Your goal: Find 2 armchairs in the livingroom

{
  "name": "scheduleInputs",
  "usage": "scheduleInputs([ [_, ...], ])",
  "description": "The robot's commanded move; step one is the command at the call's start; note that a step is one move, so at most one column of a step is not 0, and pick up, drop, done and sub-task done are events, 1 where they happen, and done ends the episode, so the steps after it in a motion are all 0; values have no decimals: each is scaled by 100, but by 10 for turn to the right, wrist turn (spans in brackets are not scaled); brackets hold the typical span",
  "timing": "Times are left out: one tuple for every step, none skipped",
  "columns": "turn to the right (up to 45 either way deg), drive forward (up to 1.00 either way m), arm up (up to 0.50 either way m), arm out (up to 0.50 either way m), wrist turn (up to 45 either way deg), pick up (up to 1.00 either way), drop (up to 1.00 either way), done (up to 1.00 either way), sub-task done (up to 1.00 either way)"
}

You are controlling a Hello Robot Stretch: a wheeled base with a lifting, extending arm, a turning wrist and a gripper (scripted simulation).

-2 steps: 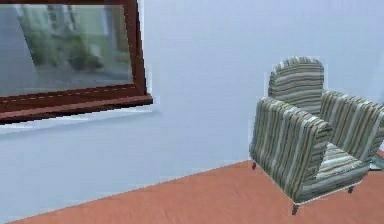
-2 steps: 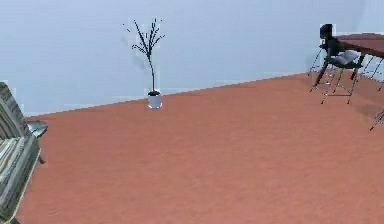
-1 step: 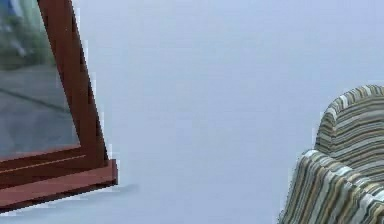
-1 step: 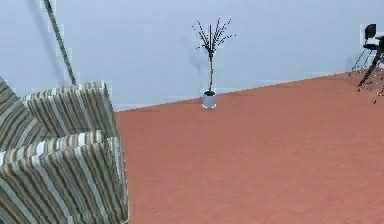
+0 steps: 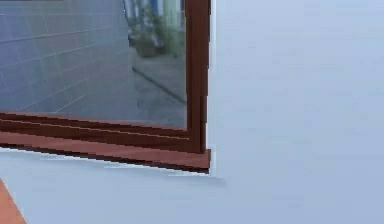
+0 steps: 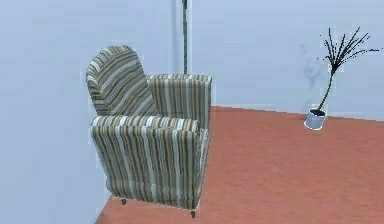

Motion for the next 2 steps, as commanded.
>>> scheduleInputs([
  [0,5,0,0,0,0,0,0,0],
  [450,0,0,0,0,0,0,0,0],
])
